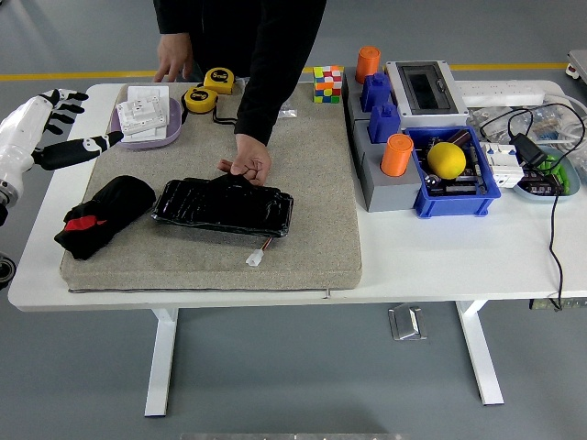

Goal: Pick the rag up,wipe the panel,place it on the desk

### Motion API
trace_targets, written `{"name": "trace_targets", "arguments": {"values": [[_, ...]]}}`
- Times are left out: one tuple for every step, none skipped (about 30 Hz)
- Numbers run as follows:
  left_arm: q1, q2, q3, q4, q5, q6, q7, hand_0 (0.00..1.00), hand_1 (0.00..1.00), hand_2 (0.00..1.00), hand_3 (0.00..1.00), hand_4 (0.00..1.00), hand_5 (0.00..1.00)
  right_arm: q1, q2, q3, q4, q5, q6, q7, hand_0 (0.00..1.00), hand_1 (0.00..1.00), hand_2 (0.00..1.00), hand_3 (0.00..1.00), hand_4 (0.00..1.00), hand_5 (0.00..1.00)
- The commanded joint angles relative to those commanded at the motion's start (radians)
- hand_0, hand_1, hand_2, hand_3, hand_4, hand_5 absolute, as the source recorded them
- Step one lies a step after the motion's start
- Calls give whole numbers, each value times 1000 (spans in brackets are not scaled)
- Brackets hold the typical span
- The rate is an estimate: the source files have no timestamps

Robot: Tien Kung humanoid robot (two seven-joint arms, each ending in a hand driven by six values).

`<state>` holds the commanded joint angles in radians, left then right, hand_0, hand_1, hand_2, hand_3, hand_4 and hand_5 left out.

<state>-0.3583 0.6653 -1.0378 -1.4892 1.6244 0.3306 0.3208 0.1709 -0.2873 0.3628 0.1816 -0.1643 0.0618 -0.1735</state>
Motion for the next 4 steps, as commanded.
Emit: {"name": "trace_targets", "arguments": {"values": [[0, 1, 0, 0, -2, 1, -2, 544, 683, 735, 793, 966, 607, 0, 0, 0, 0, -1, 0, 0, 793, 690, 721, 662, 998, 502], [0, 1, 0, 0, -3, 2, -2, 544, 683, 735, 793, 966, 607, 0, 0, 0, 0, 0, 0, 0, 793, 690, 721, 662, 998, 502], [1, 1, 0, 1, -3, 2, -1, 544, 683, 735, 793, 966, 607, 0, 0, -2, 0, 1, 0, 0, 793, 690, 721, 662, 998, 502], [1, 1, 1, 1, -5, 3, -2, 544, 683, 735, 793, 966, 607, 0, 1, -3, 0, 0, 0, 0, 793, 690, 721, 662, 998, 502]]}}
